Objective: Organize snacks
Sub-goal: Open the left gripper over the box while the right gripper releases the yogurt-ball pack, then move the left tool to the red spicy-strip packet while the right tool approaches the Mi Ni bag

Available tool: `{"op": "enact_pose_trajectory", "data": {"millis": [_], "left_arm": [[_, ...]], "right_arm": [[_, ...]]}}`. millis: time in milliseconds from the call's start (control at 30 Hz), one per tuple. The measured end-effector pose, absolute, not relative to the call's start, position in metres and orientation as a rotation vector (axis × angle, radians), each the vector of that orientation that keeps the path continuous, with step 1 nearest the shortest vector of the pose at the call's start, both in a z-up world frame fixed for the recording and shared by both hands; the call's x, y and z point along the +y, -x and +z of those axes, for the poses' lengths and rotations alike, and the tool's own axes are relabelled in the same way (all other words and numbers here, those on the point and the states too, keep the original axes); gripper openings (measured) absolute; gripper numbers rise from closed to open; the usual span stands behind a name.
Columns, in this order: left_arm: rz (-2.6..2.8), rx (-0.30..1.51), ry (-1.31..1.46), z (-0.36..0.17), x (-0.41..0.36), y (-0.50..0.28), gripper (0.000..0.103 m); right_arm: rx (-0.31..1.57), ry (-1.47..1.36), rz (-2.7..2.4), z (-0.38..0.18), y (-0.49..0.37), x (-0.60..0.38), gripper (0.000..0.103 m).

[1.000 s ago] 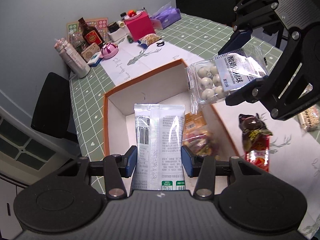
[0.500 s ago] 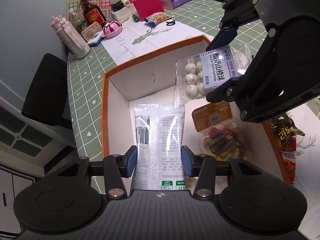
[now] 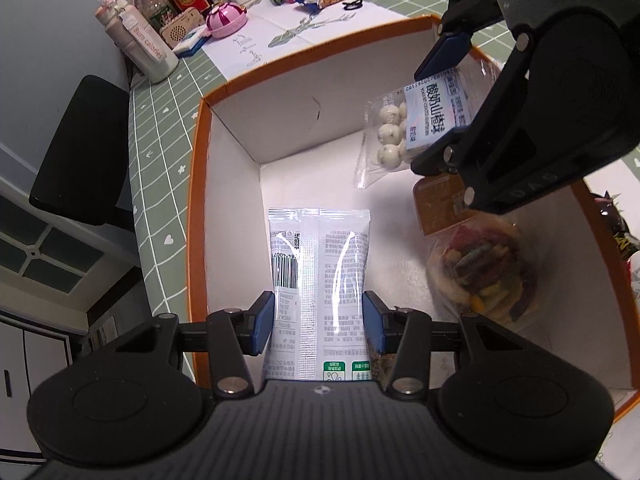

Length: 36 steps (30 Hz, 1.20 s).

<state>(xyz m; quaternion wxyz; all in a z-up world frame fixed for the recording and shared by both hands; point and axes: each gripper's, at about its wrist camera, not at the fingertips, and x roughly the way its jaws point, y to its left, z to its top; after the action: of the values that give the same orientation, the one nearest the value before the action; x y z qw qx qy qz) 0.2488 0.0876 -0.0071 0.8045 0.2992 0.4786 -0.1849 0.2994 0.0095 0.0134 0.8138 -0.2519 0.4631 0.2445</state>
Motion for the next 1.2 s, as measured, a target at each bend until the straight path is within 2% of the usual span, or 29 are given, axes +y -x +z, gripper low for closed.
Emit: {"op": "enact_pose_trajectory", "data": {"millis": [433, 500, 533, 667, 1200], "left_arm": [[-0.375, 1.048, -0.657, -0.014, 0.084, -0.253, 0.054], [-0.37, 1.051, -0.654, -0.013, 0.084, -0.253, 0.059], [-0.369, 1.052, -0.656, -0.012, 0.084, -0.253, 0.064], [-0.357, 1.045, -0.66, -0.007, 0.084, -0.25, 0.067], [-0.382, 0.94, -0.632, 0.053, 0.068, -0.206, 0.067]], "right_arm": [[0.986, 0.537, 0.507, 0.001, -0.303, 0.017, 0.06], [0.99, 0.527, 0.51, 0.002, -0.302, 0.016, 0.061], [0.987, 0.523, 0.514, 0.004, -0.301, 0.015, 0.06], [0.969, 0.496, 0.518, 0.014, -0.298, 0.01, 0.062], [0.886, 0.453, 0.531, 0.084, -0.237, -0.029, 0.062]]}}
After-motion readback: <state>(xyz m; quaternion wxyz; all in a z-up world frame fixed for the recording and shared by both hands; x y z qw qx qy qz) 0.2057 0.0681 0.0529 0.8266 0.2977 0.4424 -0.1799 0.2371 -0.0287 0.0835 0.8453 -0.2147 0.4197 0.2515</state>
